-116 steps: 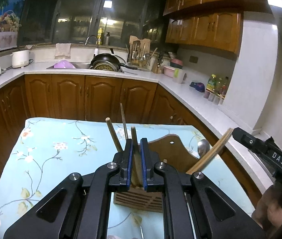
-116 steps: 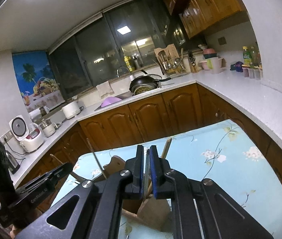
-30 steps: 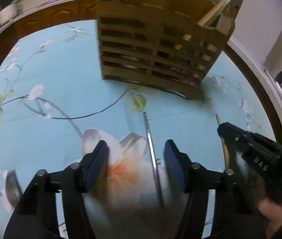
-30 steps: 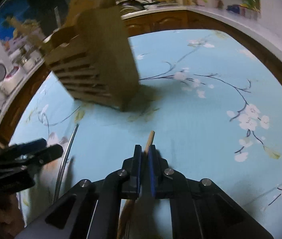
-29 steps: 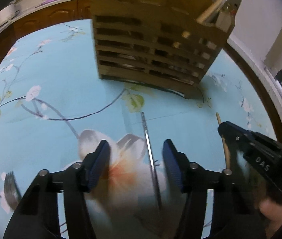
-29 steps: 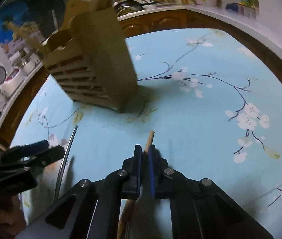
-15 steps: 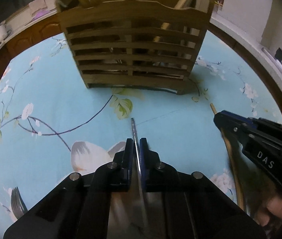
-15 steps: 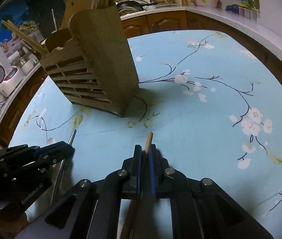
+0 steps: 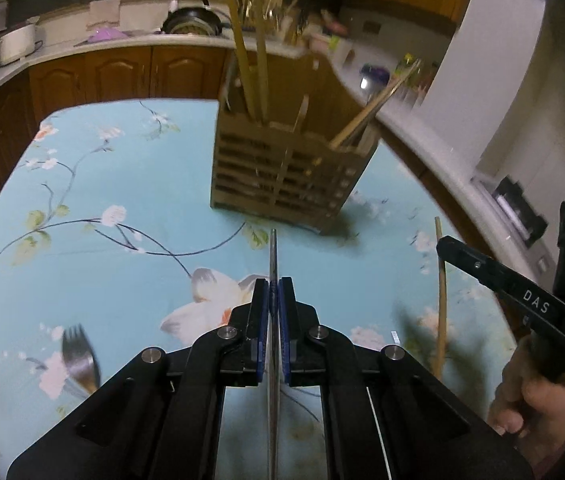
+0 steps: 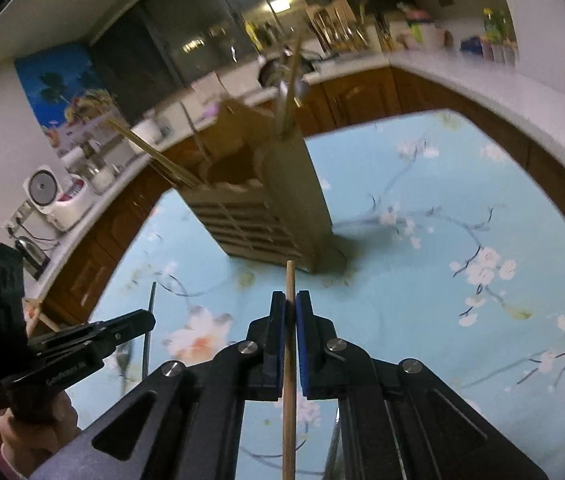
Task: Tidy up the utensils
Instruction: 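Lift both chopsticks and carry them above the wooden holder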
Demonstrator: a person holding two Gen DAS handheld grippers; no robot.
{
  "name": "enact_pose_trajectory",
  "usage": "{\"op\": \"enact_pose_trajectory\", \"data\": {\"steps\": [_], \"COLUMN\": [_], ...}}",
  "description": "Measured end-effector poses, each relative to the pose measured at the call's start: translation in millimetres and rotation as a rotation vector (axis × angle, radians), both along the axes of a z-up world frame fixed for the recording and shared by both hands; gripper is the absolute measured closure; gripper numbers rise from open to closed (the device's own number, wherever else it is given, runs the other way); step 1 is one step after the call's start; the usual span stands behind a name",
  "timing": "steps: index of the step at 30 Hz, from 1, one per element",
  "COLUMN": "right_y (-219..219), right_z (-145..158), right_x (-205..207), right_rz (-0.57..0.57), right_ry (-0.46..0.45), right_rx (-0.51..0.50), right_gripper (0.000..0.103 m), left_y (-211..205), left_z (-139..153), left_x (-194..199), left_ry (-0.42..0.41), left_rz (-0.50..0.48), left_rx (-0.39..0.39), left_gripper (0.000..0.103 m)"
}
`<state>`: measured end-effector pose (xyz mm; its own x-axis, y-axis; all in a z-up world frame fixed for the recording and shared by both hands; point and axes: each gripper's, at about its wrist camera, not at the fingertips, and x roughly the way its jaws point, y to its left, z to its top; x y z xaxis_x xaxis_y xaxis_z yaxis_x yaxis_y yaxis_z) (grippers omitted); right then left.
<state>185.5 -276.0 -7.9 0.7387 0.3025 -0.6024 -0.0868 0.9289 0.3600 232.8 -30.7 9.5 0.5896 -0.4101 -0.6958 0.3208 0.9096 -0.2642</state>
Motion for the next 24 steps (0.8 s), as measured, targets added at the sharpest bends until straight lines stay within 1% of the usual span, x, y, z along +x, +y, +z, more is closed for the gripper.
{"op": "enact_pose_trajectory", "data": {"steps": [1,4,9,12,18,24], "right_y": [0,2,3,3,4,4], "right_z": [8,26,53,64,81,88], "right_x": [-7,-19,-39,-46,-54,-56], "right_rz": [0.003,0.009,0.016,0.022,0.017,0.016], "right_ry": [-0.021,-0.064,-0.132,-0.166,-0.213,-0.235], "right_rx": [0.004,0.007,0.010,0.008,0.008,0.006], "right_gripper": [0.098,0.098,0.098,0.098,0.098,0.098], "left_y": [5,11,17,21,27,32], "left_z": [6,18,37,45,60,70], "left_x": [-6,-21,-46,-52,-61,-63], "left_ry": [-0.010,-0.032,-0.073,-0.094,-0.136,-0.160], "left_rz": [-0.001,-0.002,-0.009,-0.012,-0.008,0.004], "left_rx": [-0.019,-0.044,-0.071,-0.087,-0.107,-0.117], "left_gripper": [0.099,0.099,0.099,0.099,0.099,0.099]}}
